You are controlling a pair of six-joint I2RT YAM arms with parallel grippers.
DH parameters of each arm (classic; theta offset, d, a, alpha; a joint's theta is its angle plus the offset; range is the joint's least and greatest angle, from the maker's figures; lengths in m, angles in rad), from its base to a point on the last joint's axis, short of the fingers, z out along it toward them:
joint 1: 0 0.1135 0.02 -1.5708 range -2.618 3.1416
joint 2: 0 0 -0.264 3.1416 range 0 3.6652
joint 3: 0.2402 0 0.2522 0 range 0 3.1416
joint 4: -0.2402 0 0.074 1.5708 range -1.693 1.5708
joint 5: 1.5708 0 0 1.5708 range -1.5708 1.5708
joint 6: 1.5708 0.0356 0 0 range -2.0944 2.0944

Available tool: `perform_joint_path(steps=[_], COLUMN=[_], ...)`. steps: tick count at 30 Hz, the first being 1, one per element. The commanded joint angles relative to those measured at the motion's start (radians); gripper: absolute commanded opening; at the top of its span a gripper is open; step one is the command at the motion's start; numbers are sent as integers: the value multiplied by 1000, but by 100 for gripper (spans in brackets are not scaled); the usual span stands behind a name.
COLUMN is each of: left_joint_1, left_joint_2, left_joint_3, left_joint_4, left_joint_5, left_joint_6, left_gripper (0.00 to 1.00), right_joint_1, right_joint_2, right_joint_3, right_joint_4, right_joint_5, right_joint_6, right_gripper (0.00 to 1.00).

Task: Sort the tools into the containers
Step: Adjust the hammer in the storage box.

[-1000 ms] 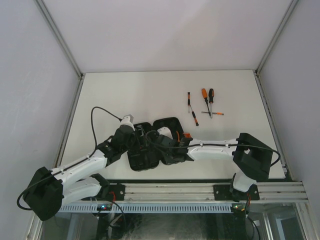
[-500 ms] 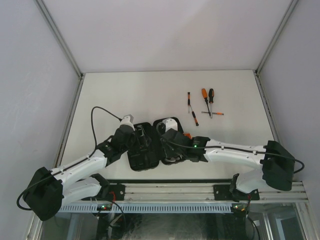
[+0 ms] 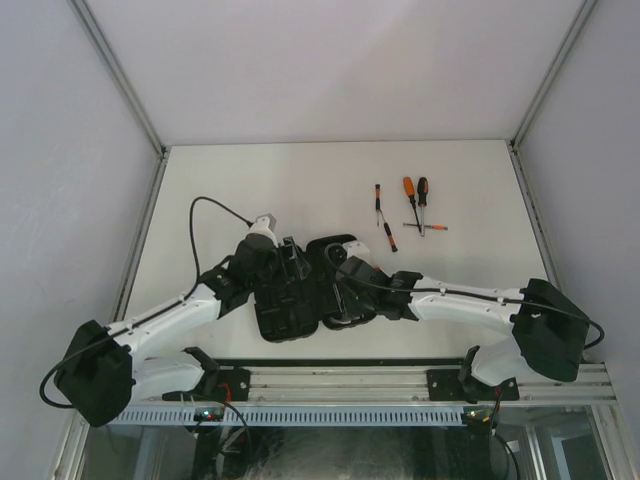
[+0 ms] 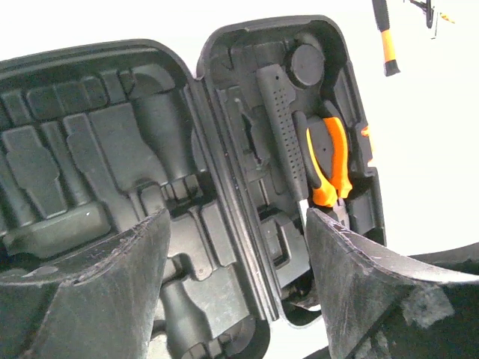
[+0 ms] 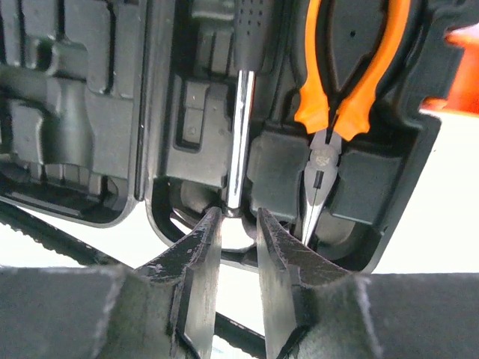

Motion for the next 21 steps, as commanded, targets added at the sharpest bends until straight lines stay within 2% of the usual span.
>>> perform_joint_path(steps=[1, 11, 21], left_joint_1=[4, 3, 3], left_joint_2=[58, 138, 194], left_joint_3=[101, 147, 173], left_joint_4=[37, 37, 64], left_joint_5=[44, 70, 88], left_joint_6=[25, 28, 8], left_gripper=[76, 75, 74], right_joint_1=[-6, -8, 13], right_joint_2=[19, 94, 147], right_joint_3=[-15, -15, -15], right_joint_4=[30, 19, -63], right_joint_5=[-48, -67, 6], right_joint_6=[32, 21, 47], right_gripper=[25, 24, 19])
